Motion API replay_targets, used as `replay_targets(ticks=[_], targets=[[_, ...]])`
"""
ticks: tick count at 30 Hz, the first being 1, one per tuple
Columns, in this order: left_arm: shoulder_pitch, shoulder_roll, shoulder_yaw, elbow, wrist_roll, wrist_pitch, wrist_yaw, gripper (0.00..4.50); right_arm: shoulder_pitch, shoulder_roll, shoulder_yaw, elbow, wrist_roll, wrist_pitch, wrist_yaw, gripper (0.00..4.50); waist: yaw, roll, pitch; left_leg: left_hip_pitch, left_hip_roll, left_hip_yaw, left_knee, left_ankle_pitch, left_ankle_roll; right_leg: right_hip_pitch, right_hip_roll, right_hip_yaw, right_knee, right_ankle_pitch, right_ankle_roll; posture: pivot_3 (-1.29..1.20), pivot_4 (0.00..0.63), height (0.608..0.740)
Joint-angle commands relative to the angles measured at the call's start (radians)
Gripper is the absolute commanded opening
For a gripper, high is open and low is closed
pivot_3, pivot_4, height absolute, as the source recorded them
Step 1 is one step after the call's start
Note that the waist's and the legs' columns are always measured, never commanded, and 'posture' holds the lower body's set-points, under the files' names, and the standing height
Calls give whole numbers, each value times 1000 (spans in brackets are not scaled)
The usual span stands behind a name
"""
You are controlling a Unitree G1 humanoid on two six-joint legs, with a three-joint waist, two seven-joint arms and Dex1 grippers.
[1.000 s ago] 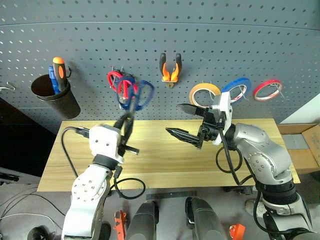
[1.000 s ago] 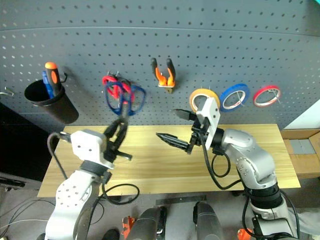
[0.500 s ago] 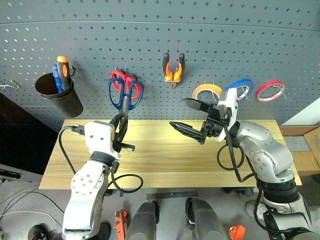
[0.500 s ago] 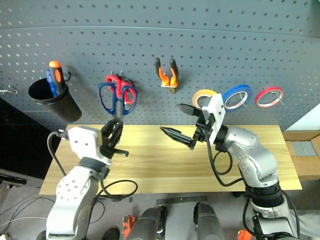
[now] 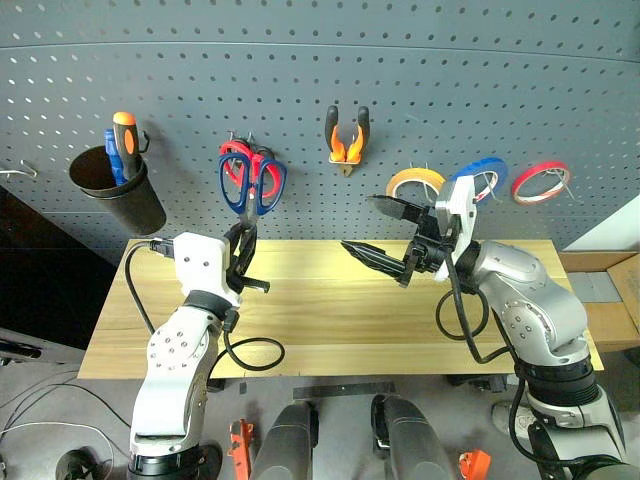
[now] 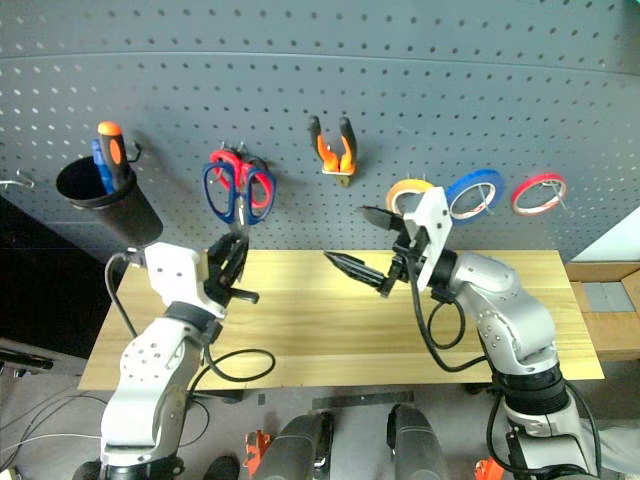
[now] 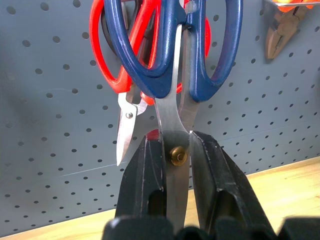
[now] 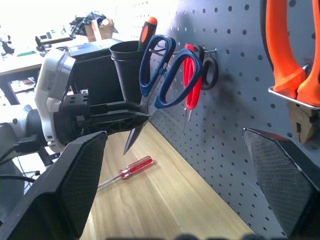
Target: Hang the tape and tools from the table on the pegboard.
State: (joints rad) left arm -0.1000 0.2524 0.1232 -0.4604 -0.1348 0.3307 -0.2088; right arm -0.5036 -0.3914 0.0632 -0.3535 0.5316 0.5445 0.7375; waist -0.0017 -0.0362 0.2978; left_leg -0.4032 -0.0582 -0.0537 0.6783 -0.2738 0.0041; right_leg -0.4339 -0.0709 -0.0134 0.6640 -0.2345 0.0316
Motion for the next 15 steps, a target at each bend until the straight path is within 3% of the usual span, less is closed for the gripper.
replay_targets(ticks=[1,8,15], targets=[[-51,8,23,41,-16,6,2,412,-10,4,-2,-21,0,-25,-2,4500,0,0,0,0,0,0,0,0,0,0,0,0,0,0,0,7,255,740],[-155,12,55,203,-35,78,24,412,-8,1,5,-21,-13,-19,-6,4500,-6,0,0,0,0,0,0,0,-1,0,0,0,0,0,0,-4,261,740],[-169,19,124,234,-55,62,52,2725,7,-3,2,-36,-5,-4,-15,4500,-14,0,0,0,0,0,0,1,-2,-2,0,1,1,0,0,2,270,740]])
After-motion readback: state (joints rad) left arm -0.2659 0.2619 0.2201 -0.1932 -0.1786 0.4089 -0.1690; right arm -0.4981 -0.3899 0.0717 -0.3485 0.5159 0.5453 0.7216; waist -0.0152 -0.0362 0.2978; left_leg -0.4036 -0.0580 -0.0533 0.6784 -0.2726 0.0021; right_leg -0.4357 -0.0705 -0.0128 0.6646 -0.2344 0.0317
